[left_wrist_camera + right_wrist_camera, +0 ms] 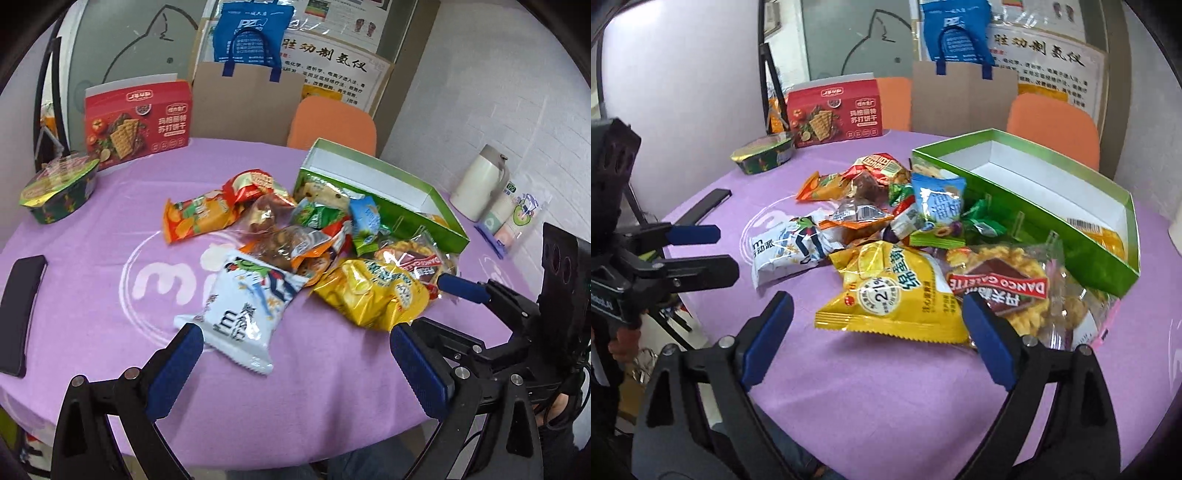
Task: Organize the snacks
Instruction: 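Grasp the yellow chip bag with the right tool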
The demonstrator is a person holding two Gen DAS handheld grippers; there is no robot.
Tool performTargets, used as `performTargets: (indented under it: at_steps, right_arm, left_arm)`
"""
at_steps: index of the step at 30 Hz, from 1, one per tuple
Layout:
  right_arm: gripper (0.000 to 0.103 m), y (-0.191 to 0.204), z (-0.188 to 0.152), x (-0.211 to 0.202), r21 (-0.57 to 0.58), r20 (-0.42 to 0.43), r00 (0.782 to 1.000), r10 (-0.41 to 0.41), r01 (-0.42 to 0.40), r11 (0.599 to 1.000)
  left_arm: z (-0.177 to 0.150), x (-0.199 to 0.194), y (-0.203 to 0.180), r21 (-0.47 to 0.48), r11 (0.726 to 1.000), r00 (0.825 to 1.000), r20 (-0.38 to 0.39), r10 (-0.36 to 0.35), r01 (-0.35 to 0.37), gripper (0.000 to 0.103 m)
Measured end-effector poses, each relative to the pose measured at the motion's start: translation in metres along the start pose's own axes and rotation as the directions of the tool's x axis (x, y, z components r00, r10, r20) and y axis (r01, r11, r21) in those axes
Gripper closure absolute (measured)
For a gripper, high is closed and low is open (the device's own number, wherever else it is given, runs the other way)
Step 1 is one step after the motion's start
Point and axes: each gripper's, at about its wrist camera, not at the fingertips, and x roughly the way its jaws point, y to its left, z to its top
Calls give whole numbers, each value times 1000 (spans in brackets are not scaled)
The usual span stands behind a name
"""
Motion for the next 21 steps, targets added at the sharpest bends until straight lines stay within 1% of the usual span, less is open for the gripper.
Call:
performTargets:
  at_steps: [1, 3, 5, 7, 8, 9, 10, 12, 15, 17, 19, 21]
  right_arm:
    - [8, 1, 2, 6, -8, -6, 1000, -10, 10, 1000]
    - [6, 3, 3, 17, -26, -14, 999, -29, 28, 999]
    - [6, 2, -2, 27, -31, -57, 997, -57, 55, 998]
    - [21, -6, -10, 23, 23, -58, 998, -15, 17, 1000]
    - [23, -13, -14, 16, 67, -44, 999, 21, -18, 998]
    - [31, -17, -15, 11, 97, -36, 999, 34, -30, 995]
    - [42, -20, -17, 5, 120, -29, 999, 44, -40, 992]
    - [43, -24, -22, -4, 136, -16, 998, 53, -51, 989]
    - [43, -24, -33, -11, 139, -19, 997, 76, -73, 988]
    - [42, -23, -38, -12, 151, -30, 994, 102, -96, 984]
    - [37, -19, -42, -12, 137, -33, 993, 114, -109, 985]
    - [33, -15, -44, -12, 120, -33, 994, 106, -102, 988]
  left_arm:
    - [-2, -1, 5, -7, 1000, 1000, 1, 16, -16, 0]
    - [-3, 0, 17, -37, 999, 1000, -4, 23, -23, 0]
    - [-3, 4, 27, -75, 997, 1000, -16, 26, -27, 0]
    - [-4, 8, 34, -99, 995, 1000, -27, 16, -19, 0]
    - [-4, 10, 34, -102, 995, 1000, -30, 4, -7, 0]
    - [-4, 12, 35, -99, 995, 999, -32, -5, 2, 0]
    - [-4, 14, 33, -93, 996, 999, -41, -9, 6, 0]
    - [-3, 17, 27, -78, 996, 998, -55, -43, 39, 1]
    - [0, 17, 10, -44, 990, 989, -65, -136, 133, 1]
    - [1, 17, -4, -14, 983, 981, -63, -182, 181, 1]
    - [3, 22, -14, -12, 973, 970, -75, -231, 231, 1]
    - [5, 34, -21, -34, 959, 954, -102, -283, 281, 3]
